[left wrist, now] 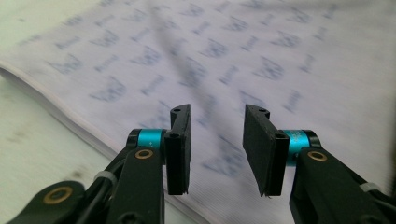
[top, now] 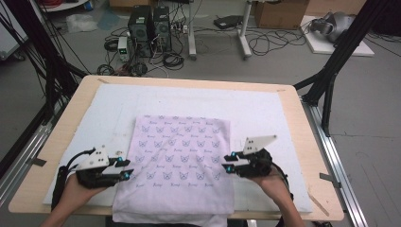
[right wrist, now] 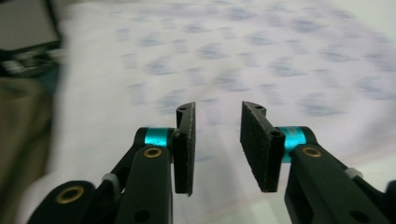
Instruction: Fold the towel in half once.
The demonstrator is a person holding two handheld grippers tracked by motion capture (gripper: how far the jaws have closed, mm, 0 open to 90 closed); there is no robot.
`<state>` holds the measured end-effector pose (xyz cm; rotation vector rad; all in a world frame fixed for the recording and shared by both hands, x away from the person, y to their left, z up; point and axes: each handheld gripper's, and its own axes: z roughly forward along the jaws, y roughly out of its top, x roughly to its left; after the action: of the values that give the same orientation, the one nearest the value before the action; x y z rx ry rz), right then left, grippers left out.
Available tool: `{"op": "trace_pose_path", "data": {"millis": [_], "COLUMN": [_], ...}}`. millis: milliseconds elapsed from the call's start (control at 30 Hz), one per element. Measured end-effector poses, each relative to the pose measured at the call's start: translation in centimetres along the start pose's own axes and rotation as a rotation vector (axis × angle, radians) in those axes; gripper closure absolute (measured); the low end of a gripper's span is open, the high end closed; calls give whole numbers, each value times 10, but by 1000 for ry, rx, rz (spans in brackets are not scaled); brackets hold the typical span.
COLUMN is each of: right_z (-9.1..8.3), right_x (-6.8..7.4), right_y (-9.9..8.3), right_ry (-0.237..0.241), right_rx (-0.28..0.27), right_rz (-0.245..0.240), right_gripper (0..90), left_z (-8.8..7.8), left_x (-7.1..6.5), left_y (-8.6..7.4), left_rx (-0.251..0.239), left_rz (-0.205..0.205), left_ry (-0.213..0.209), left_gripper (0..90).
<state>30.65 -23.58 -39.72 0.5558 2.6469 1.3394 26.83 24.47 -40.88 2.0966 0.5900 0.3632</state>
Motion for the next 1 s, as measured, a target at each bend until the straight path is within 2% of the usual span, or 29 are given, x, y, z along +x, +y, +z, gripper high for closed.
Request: {"op": "trace_pose_path", "data": {"millis": [33, 67, 100, 133, 200, 267, 333, 400, 467, 533, 633, 667, 833, 867, 900, 933, 967, 1000], "right_z": [1, 4, 6, 8, 14, 18, 23, 28, 31, 36, 43, 47, 63, 65, 67, 67, 66, 66], "right_x": [-7, -21, -31, -37, -58, -74, -89, -106, -117, -127, -135, -137, -146, -148, -149, -150, -151, -153], "right_y": [2, 5, 6, 7, 11, 14, 17, 19, 22, 22, 21, 20, 9, 7, 5, 5, 4, 5], "right_ry": [-22, -48, -62, -65, -102, -123, -148, -161, -181, -182, -179, -178, -173, -170, -169, -172, -160, -102], "right_rx": [4, 19, 18, 17, 46, 39, 47, 73, 88, 74, 82, 84, 128, 137, 139, 128, 121, 123], "right_rz": [6, 18, 45, 51, 70, 82, 87, 104, 100, 108, 119, 120, 174, 186, 194, 218, 226, 236], "right_gripper": [635, 623, 615, 612, 590, 581, 577, 553, 534, 520, 496, 493, 464, 474, 503, 588, 751, 827], "left_z": [6, 11, 13, 19, 30, 39, 48, 55, 63, 71, 82, 87, 104, 107, 107, 106, 107, 107], "left_x": [10, 18, 22, 32, 52, 70, 83, 94, 106, 118, 135, 140, 148, 148, 149, 150, 150, 150], "left_y": [5, 8, 10, 14, 21, 23, 25, 26, 30, 32, 32, 31, 26, 25, 24, 24, 25, 26], "left_rx": [-1, 1, 1, 0, -18, -36, -25, -33, -7, 16, 68, 90, 152, 163, 151, 138, 135, 142], "left_rz": [3, -1, -7, -10, -42, -82, -85, -103, -106, -133, -188, -200, -240, -235, -237, -246, -245, -236], "left_ry": [14, 21, 26, 43, 63, 58, 88, 111, 129, 145, 176, 170, 174, 184, 182, 173, 177, 184], "left_gripper": [620, 618, 613, 612, 600, 609, 654, 652, 644, 618, 503, 483, 429, 449, 464, 557, 746, 816]}}
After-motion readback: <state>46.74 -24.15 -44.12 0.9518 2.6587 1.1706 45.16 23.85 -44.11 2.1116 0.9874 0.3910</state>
